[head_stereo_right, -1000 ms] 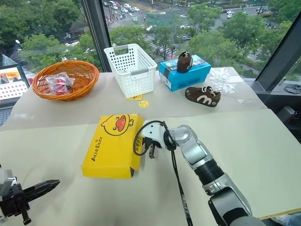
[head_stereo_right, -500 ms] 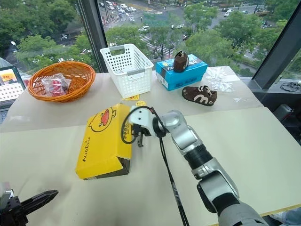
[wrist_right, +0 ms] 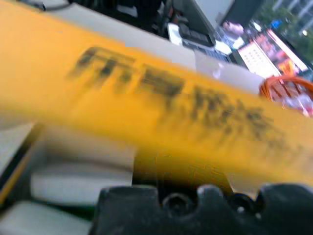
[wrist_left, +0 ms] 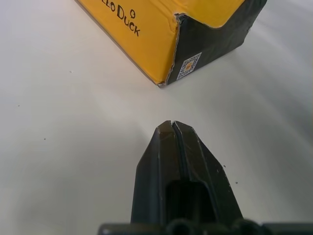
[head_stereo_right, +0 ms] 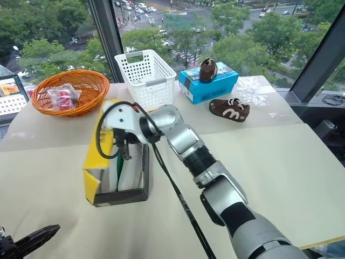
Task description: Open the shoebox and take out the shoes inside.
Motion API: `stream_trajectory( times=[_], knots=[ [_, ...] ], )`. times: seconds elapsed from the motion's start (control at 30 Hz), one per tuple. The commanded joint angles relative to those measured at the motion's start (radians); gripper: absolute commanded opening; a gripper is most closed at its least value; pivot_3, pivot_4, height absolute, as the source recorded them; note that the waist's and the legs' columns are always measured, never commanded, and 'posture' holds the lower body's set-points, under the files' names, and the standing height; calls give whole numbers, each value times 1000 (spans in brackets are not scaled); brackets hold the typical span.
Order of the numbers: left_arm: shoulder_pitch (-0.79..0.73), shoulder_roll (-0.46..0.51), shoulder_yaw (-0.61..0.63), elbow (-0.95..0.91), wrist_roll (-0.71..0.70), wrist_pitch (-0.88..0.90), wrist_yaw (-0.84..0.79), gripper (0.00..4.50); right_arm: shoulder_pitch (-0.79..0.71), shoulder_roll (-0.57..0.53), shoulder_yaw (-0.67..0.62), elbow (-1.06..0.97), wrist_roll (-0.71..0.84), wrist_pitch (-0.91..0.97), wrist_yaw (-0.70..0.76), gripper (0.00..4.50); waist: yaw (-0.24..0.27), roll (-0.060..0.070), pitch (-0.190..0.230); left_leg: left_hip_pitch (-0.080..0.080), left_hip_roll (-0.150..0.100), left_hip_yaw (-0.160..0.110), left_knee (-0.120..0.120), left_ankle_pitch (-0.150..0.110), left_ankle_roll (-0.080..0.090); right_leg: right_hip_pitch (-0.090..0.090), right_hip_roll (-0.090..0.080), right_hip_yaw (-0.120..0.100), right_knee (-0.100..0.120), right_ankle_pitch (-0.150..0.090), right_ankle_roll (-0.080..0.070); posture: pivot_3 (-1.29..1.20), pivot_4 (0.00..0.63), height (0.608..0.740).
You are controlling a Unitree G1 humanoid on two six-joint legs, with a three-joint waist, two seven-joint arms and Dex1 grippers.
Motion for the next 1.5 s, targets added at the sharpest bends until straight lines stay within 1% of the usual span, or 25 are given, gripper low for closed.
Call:
stream_trajectory(
  times=[0.03,0.13,0.23,0.3,0.37,0.47,0.63,0.67,0.73,0.8,0.83,0.9,1.03,1.1,1.17,1.23,1.27,1.37,1.4,1.43,1.5],
  knots=[
    [31,-11,22,-37,-13,-29,9,17,-88,94,14,62,-12,-53,-35,0,-2,0,0,0,1,0,-1,0,-1,0,1,0,0,0,-1,0,150,736],
    [42,-14,25,-42,-12,-36,13,17,-126,182,52,171,-47,-105,-66,0,3,1,1,1,4,0,-2,-1,-4,-1,3,-2,1,-2,-4,0,150,736],
    [64,-16,38,-61,-26,-36,17,17,-153,258,96,310,-88,-172,-110,0,3,-3,-2,0,4,-1,-2,-2,-4,-1,3,-4,0,-3,-6,0,150,736],
    [87,-13,50,-78,-29,-35,11,17,-168,285,110,392,-105,-210,-134,0,0,-5,-2,0,4,0,-2,-2,-4,0,2,-3,0,-7,-11,0,150,736],
    [111,-12,63,-101,-34,-39,8,17,-182,300,112,472,-121,-242,-168,0,0,-5,-2,0,4,0,-2,-2,-4,0,2,-3,0,-7,-11,0,150,736],
    [144,-6,123,-175,-93,-24,20,17,-188,304,102,566,-139,-277,-200,0,0,-5,-2,0,4,0,-2,-2,-5,-1,3,-4,0,-7,-11,0,150,736],
    [189,24,252,-283,-219,10,50,17,-197,264,65,613,-132,-300,-209,0,-1,-5,-1,0,6,0,-2,-2,-6,-2,4,-3,2,-8,-13,0,150,736],
    [191,34,285,-298,-260,20,67,17,-197,243,47,590,-111,-299,-185,0,-1,-5,-1,0,6,0,-2,-2,-6,-2,5,-3,2,-8,-13,0,150,736],
    [188,70,353,-323,-335,38,104,17,-187,165,12,468,-57,-284,-93,0,-1,-6,0,0,6,0,-2,-2,-6,-2,7,-3,1,-8,-13,0,150,736],
    [178,109,371,-332,-384,69,139,17,-164,95,3,304,-12,-265,17,0,0,-5,0,0,7,0,-2,-2,-6,-2,11,-4,1,-8,-13,0,150,736],
    [166,130,363,-335,-397,87,160,17,-152,68,3,228,4,-246,62,0,0,-4,1,0,7,0,-1,-2,-6,-2,14,-3,1,-7,-12,0,150,736],
    [131,176,333,-334,-410,119,203,17,-138,21,17,115,4,-239,117,0,1,-4,1,1,8,0,-2,-3,-7,-1,16,-2,1,-5,-7,0,150,736],
    [43,253,254,-328,-401,188,290,17,-110,-43,37,-41,-1,-249,179,0,12,-5,0,7,8,-2,-3,-4,-8,5,16,-5,1,-8,-7,0,150,736],
    [-1,281,206,-326,-387,218,324,0,-91,-76,65,-75,-43,-320,183,552,11,-6,0,7,7,-1,-2,-4,-8,5,16,-4,1,-8,-7,0,150,736],
    [-68,320,155,-307,-365,242,356,0,-74,-122,113,-41,-137,-445,148,1204,9,-6,0,8,7,0,-2,-4,-8,6,16,-2,2,-7,-7,0,150,736],
    [-111,337,134,-295,-358,263,368,0,-71,-138,133,-8,-175,-504,123,1829,8,-6,0,9,7,0,-2,-3,-10,6,16,-2,3,-7,-7,0,150,736],
    [-129,342,127,-291,-357,269,365,0,-73,-142,137,11,-187,-535,112,2099,5,-6,0,9,7,1,-2,-2,-11,5,16,-2,4,-7,-8,0,150,736],
    [-181,361,96,-269,-334,279,347,0,-91,-170,168,88,-249,-667,80,3209,0,-7,0,10,7,1,-4,-1,-14,4,17,0,7,-8,-10,0,150,736],
    [-195,367,85,-261,-323,280,339,0,-98,-179,178,111,-264,-704,82,3463,1,-7,0,11,7,1,-4,-1,-14,4,17,0,8,-9,-11,0,150,736],
    [-207,372,76,-251,-311,284,332,0,-111,-185,184,134,-288,-750,60,3886,2,-7,0,12,7,1,-4,0,-15,3,16,0,11,-9,-12,0,150,736],
    [-221,372,67,-241,-294,290,320,0,-132,-189,194,171,-324,-822,20,4449,2,-7,0,13,7,1,-4,0,-16,4,16,0,14,-10,-13,0,150,736]
  ],
)
